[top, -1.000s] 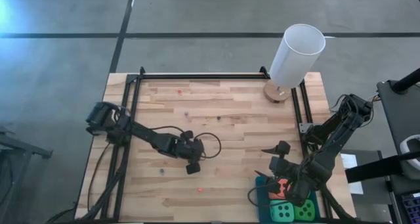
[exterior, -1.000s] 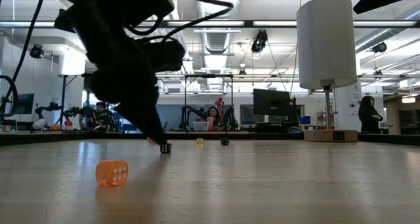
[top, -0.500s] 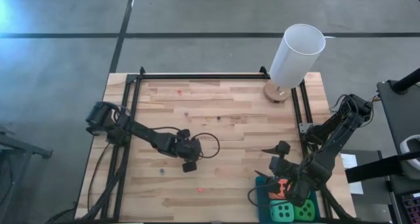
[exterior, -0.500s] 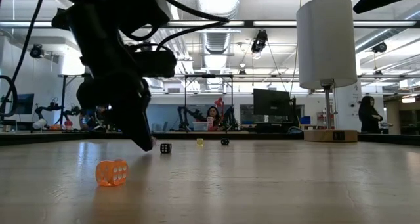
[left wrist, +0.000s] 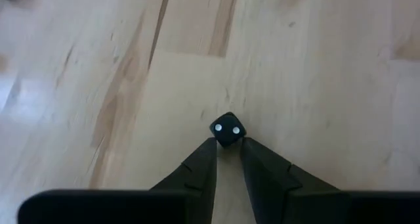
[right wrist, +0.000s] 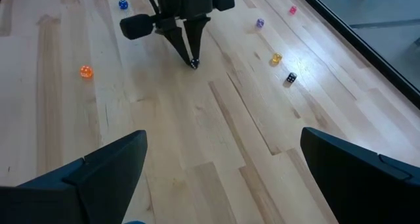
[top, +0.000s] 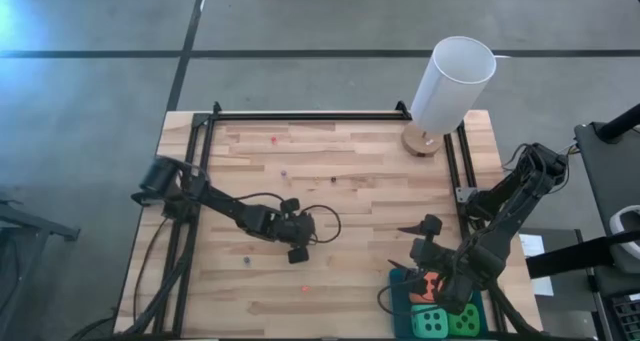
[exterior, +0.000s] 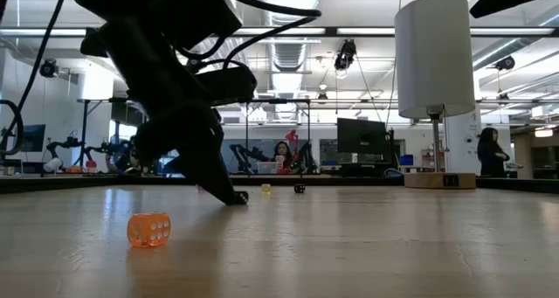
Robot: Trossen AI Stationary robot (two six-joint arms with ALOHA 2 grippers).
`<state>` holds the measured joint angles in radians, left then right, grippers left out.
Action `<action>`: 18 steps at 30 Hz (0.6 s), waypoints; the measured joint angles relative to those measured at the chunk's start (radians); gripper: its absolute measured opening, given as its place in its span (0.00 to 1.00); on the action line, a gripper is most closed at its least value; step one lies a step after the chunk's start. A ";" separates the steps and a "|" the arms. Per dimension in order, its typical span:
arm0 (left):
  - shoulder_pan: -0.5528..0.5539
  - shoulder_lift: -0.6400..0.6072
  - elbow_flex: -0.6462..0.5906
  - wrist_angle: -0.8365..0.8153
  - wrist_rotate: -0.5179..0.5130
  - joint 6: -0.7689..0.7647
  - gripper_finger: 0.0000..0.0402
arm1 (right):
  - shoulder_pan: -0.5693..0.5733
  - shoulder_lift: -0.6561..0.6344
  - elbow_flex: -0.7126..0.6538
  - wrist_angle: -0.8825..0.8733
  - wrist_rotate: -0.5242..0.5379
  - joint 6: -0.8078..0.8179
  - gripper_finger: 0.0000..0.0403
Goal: Pick & Place Dice
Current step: Put the bottom small black die into the blue bin
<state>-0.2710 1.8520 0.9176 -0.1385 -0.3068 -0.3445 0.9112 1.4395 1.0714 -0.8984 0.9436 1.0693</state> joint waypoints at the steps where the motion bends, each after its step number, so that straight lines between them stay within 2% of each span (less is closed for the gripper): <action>1: 0.000 0.002 0.000 0.015 0.000 0.005 0.20 | 0.000 0.000 0.000 0.000 0.000 0.000 0.99; 11: 0.013 0.027 -0.002 0.169 -0.014 0.042 0.20 | -0.001 0.000 0.000 0.000 0.000 0.000 0.99; 18: 0.024 0.104 0.054 0.184 -0.018 0.083 0.20 | 0.000 0.000 0.000 -0.001 0.000 0.000 0.99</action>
<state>-0.2470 1.9559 0.9721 0.0457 -0.3249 -0.2611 0.9108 1.4395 1.0714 -0.8991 0.9436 1.0691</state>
